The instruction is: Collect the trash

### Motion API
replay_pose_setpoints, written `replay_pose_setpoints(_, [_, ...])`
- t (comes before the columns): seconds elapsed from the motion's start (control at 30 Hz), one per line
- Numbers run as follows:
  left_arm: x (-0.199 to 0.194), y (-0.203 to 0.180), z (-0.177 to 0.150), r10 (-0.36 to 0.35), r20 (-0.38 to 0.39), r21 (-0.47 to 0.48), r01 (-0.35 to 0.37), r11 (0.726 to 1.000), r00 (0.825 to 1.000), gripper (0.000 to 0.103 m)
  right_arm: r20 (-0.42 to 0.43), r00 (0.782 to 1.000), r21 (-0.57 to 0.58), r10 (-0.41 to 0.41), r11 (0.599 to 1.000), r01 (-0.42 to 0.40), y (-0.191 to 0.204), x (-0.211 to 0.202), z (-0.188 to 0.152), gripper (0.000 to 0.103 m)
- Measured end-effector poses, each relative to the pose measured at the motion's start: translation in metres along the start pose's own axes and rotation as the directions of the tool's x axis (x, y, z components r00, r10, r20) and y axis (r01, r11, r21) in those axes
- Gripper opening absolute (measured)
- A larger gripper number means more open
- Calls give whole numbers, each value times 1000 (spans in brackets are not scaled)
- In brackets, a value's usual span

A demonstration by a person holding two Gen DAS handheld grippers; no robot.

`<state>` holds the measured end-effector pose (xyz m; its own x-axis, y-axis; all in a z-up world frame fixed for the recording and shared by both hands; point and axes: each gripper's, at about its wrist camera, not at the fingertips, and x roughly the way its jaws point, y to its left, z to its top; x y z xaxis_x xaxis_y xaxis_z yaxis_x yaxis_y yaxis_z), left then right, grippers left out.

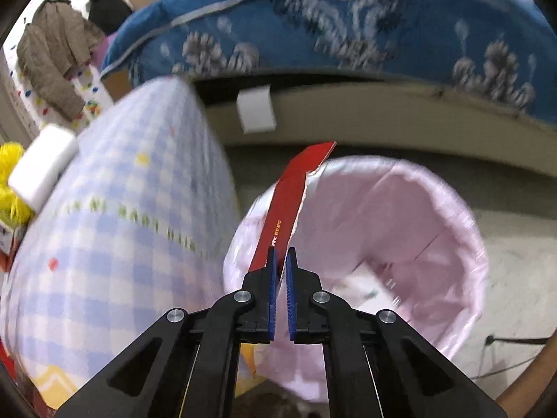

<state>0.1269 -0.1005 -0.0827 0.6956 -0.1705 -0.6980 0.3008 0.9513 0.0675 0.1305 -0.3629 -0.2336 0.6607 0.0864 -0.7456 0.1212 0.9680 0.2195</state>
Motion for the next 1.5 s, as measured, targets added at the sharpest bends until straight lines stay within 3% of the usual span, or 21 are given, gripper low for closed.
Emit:
replay_pose_setpoints(0.1, [-2,-1,0,-8,3,-5,8,1000,1000,86,-7,999,-4,-44,999,44,-11,-5,13,6])
replay_pose_setpoints(0.13, [-4,-2,0,-11,6,-5,11,1000,1000,86,-32,997,-8,-67,998,67,-15,-2,16,20])
replay_pose_setpoints(0.17, [-5,-2,1,-13,8,-7,13,1000,1000,86,-56,994,-2,-93,996,93,-20,0,17,42])
replay_pose_setpoints(0.2, [-9,-2,0,-15,14,-7,15,1000,1000,86,-64,992,14,-105,994,106,-26,-2,16,48])
replay_pose_setpoints(0.33, [-24,2,-2,-18,35,-14,18,1000,999,86,-34,993,30,-117,993,118,-29,-28,10,49])
replay_pose_setpoints(0.5, [-43,10,-13,-22,49,-29,23,999,999,86,10,990,-30,-138,990,139,-3,-72,3,48])
replay_pose_setpoints(0.67, [-65,32,-36,1,44,-67,2,998,999,87,73,992,-101,-101,989,108,39,-119,-2,48])
replay_pose_setpoints(0.9, [-92,93,-71,98,19,-185,-93,978,995,88,121,993,-241,13,970,17,120,-163,-6,48])
replay_pose_setpoints(1.2, [-124,166,-90,214,16,-311,-199,930,977,88,104,985,-403,137,911,-84,213,-165,-4,48])
replay_pose_setpoints(1.5, [-137,188,-39,234,115,-311,-189,931,965,88,71,985,-471,157,876,-105,259,-131,18,47])
